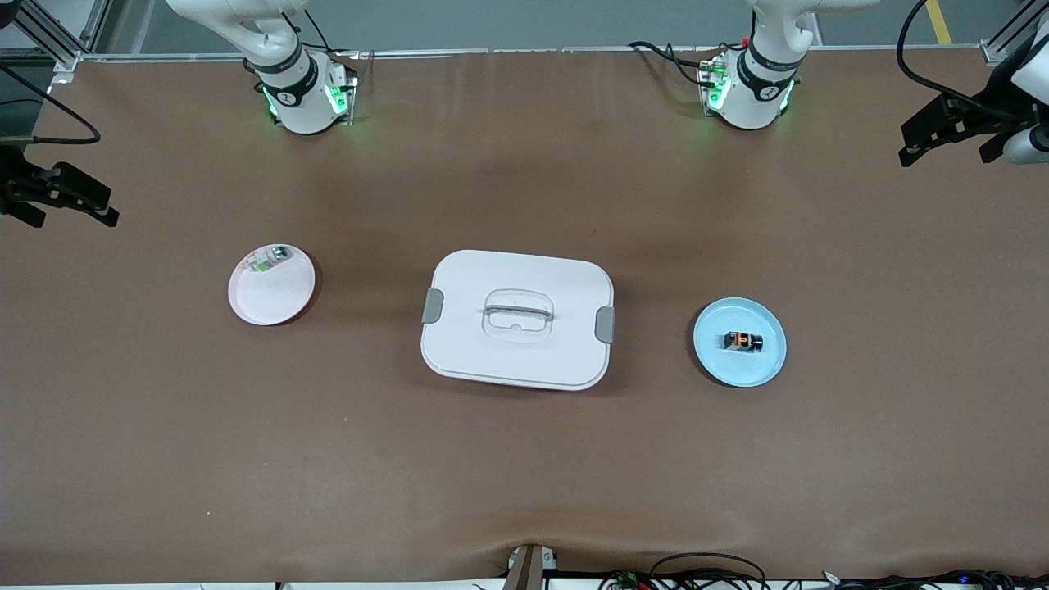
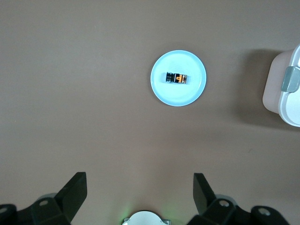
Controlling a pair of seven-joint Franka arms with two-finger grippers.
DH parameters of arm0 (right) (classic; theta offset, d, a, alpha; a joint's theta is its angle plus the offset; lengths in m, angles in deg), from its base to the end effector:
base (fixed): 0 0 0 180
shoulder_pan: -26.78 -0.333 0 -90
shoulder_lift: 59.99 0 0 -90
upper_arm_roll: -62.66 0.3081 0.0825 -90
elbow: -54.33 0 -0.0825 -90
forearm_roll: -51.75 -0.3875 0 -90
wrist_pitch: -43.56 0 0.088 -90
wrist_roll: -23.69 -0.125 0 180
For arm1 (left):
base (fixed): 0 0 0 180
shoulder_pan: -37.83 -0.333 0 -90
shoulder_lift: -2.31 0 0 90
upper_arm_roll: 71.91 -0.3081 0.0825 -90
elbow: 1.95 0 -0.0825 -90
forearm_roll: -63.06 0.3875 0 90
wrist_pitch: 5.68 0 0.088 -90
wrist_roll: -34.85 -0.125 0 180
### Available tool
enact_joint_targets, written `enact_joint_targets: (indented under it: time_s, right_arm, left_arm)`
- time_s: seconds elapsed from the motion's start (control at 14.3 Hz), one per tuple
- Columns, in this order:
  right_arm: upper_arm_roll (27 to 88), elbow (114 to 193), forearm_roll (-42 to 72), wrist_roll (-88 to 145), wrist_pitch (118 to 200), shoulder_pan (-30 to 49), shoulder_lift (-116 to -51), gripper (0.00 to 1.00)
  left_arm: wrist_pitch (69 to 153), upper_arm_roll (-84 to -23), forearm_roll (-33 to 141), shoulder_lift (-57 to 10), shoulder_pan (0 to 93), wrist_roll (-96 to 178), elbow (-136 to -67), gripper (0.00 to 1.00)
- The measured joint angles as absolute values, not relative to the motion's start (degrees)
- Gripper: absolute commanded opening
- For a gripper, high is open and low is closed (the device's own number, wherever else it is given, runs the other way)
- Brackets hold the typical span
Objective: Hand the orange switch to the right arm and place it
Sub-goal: 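Move the left gripper over the orange switch on the blue plate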
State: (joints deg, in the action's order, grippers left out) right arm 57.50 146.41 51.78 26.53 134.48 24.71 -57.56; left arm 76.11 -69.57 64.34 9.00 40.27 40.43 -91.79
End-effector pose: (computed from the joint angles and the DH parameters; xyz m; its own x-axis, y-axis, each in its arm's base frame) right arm 0.5463 -0.0306 0.6061 0.9997 -0.0043 0.0221 -0.0043 -1.0000 -0.0022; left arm 0.5044 -0.0405 0.6497 0.9996 0.0175 -0.0210 0.0169 -0.9994 -0.0291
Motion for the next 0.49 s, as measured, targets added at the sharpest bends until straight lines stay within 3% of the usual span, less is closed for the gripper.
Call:
enact_joint_targets:
  time_s: [0.49]
  right_arm:
    - [57.5,146.4,51.8,26.5,134.4,24.7,-57.6,1.00]
  left_arm:
    - [76.0,-69.6,64.3,7.2,40.3,40.4,-91.8,1.00]
